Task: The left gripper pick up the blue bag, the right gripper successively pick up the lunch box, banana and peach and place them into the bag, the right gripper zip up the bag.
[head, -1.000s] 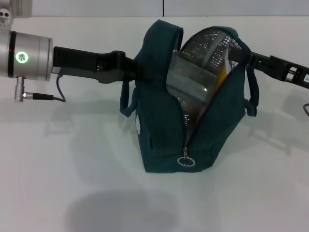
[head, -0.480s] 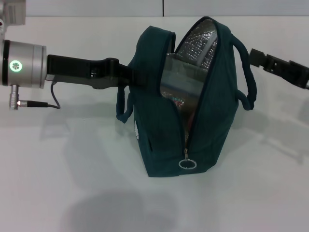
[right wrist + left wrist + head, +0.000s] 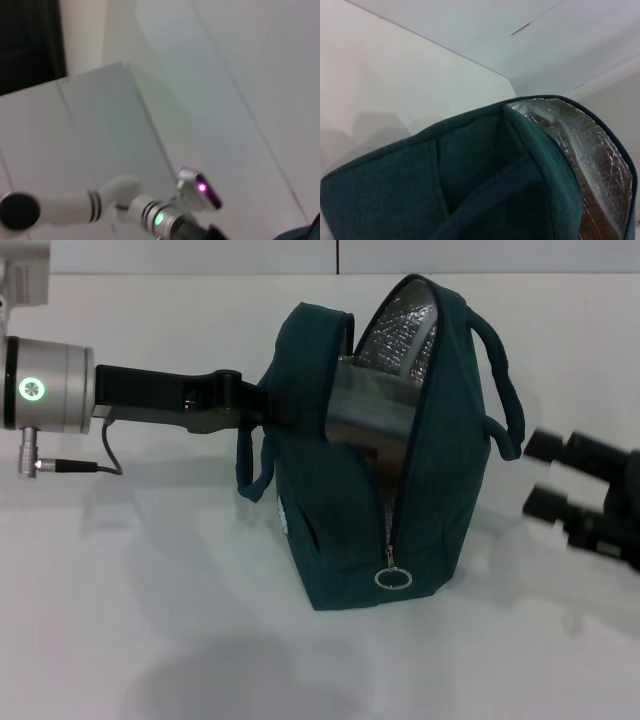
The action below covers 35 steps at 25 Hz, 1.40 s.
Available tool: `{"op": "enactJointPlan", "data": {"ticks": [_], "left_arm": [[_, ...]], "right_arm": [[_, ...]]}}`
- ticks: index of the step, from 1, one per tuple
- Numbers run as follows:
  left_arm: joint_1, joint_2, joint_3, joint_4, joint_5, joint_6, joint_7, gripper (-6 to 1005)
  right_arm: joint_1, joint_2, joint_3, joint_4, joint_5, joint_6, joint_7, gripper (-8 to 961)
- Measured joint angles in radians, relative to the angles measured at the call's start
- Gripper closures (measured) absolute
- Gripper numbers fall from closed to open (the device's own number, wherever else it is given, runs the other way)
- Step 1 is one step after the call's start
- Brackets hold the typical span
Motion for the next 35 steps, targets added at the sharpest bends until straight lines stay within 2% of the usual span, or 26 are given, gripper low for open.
{"op": "enactJointPlan", "data": {"ticks": [5, 12, 18, 24, 35], "left_arm": [[0.007, -0.006, -0.001, 0.0, 0.0, -0.007, 0.0, 956], [0.011, -0.011, -0.001, 0.0, -0.003, -0.009, 0.0, 956], [0.009, -0.014, -0.001, 0.0, -0.006, -0.009, 0.0, 956], [0.006, -0.017, -0.001, 0.0, -0.007, -0.009, 0.0, 956], [0.004, -0.02, -0.001, 0.0, -0.008, -0.009, 0.0, 956]], "right_arm": [[-0.021, 0.0, -0.076, 0.071, -0.016, 0.009, -0.163, 230], [-0.014, 0.003, -0.113, 0.234, -0.037, 0.095, -0.421, 238], [0.007, 0.013, -0.194, 0.259, -0.036, 0.214, -0.45, 246], [0.089, 0.015, -0.207, 0.331, -0.03, 0.294, -0.451, 253], [0.151, 0.015, -0.248, 0.348, -0.033, 0.301, -0.447, 267]]}}
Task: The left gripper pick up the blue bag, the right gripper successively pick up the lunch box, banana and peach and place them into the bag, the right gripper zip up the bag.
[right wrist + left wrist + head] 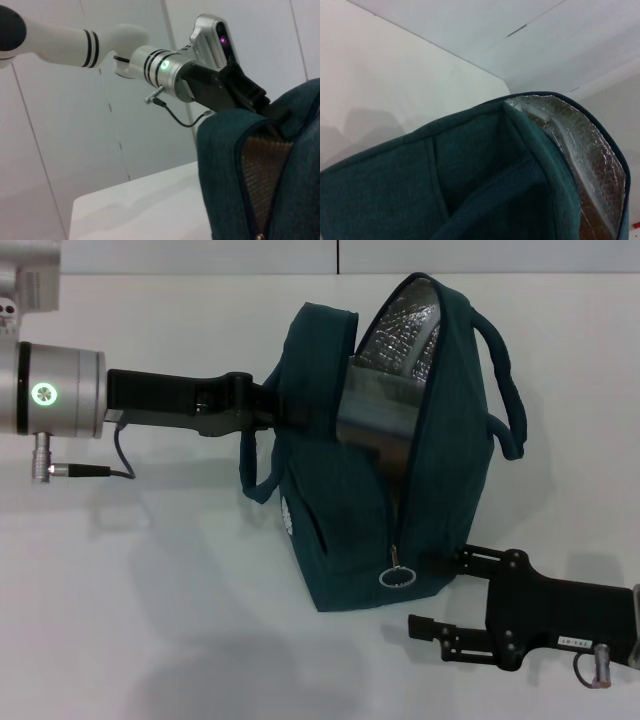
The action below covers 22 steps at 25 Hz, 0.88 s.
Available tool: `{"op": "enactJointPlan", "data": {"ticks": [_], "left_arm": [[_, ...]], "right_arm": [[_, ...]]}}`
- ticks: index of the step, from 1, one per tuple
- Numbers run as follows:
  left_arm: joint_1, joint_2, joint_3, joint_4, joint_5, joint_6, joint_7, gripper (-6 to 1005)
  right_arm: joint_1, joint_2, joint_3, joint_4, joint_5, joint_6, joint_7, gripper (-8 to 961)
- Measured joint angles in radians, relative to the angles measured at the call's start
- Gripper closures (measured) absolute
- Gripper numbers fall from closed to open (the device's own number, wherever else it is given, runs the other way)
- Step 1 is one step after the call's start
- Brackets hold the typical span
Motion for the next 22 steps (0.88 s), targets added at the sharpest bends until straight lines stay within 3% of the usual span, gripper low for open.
{"op": "enactJointPlan", "data": {"ticks": [22], "left_arm": [[-0.003, -0.007, 0.0, 0.0, -0.003, 0.001, 0.0, 956]], "right_arm": [[0.055, 0.0, -0.018, 0.037, 0.022, 0.052, 0.037, 294]]}}
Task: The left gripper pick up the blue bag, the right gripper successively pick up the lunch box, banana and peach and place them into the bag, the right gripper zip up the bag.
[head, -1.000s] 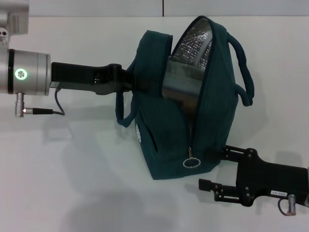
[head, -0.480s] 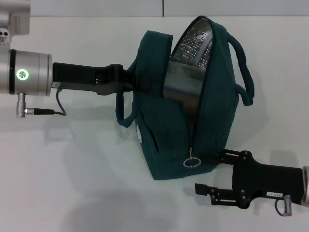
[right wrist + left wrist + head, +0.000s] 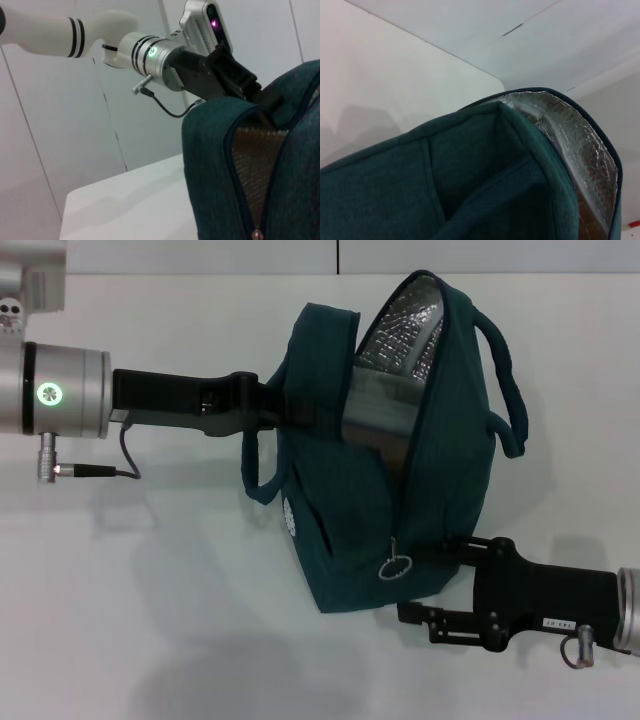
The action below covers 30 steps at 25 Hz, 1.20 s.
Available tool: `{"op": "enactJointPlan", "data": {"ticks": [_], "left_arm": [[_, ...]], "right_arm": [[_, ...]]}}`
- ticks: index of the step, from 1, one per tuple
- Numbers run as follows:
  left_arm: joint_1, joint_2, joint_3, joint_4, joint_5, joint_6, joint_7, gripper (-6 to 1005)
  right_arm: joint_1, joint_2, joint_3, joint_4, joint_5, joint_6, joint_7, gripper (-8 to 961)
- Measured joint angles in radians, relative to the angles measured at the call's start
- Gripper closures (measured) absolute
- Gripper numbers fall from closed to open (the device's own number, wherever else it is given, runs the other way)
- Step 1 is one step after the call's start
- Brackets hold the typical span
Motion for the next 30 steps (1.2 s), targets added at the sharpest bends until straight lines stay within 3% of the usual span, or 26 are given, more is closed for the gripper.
{"op": "enactJointPlan", "data": {"ticks": [5, 13, 30], "left_arm": [[0.0, 0.0, 0.0, 0.0, 0.0, 0.001, 0.0, 956], [0.0, 0.0, 0.0, 0.0, -0.005, 0.0, 0.0, 956], [0.0, 0.005, 0.0, 0.0, -0.006, 0.001, 0.0, 956]], "right_arm": [[-0.001, 0.0, -0.008, 0.0, 0.029, 0.001, -0.001, 300], [0.02, 0.0, -0.121, -0.014, 0.034, -0.022, 0.006, 309], [0.004, 0.0, -0.121, -0.038, 0.048, 0.003, 0.011, 330]]}}
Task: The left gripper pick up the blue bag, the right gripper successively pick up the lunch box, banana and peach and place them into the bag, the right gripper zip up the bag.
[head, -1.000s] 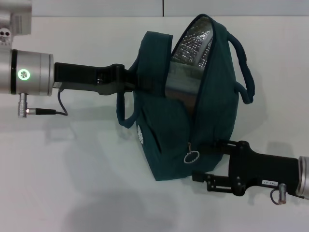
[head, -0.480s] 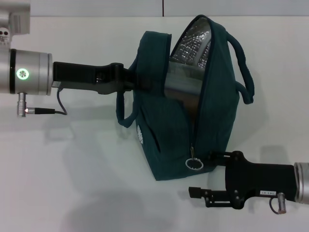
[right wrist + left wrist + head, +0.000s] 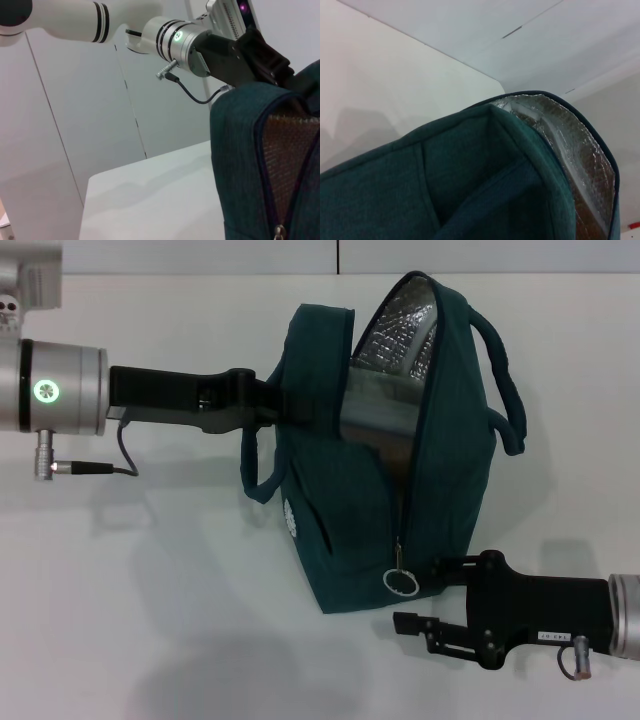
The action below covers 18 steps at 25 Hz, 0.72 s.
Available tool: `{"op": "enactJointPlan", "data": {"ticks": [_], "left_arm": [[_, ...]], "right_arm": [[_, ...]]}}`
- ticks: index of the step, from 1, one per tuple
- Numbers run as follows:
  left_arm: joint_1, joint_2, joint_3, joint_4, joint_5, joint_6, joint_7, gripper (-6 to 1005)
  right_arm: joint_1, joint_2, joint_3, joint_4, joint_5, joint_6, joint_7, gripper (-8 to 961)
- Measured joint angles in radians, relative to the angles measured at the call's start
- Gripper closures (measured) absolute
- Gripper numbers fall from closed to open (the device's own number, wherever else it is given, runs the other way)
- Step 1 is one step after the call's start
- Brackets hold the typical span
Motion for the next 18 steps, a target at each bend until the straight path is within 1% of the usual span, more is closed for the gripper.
{"op": "enactJointPlan", "data": {"ticks": [3, 8, 14, 18], "left_arm": [[0.001, 0.0, 0.0, 0.0, 0.0, 0.0, 0.0, 956], [0.002, 0.0, 0.0, 0.0, 0.0, 0.0, 0.0, 955], [0.001, 0.0, 0.001, 0.0, 0.0, 0.0, 0.0, 955], [0.002, 0.0, 0.002, 0.0, 0.0, 0.0, 0.0, 955]], "right_arm": [[0.0, 0.0, -0.002, -0.001, 0.0, 0.008, -0.002, 334], [0.002, 0.0, -0.001, -0.002, 0.0, 0.011, 0.001, 584], [0.006, 0.0, 0.002, -0.002, -0.001, 0.024, 0.001, 786], [0.009, 0.0, 0.004, -0.002, 0.0, 0.026, 0.001, 844]]}}
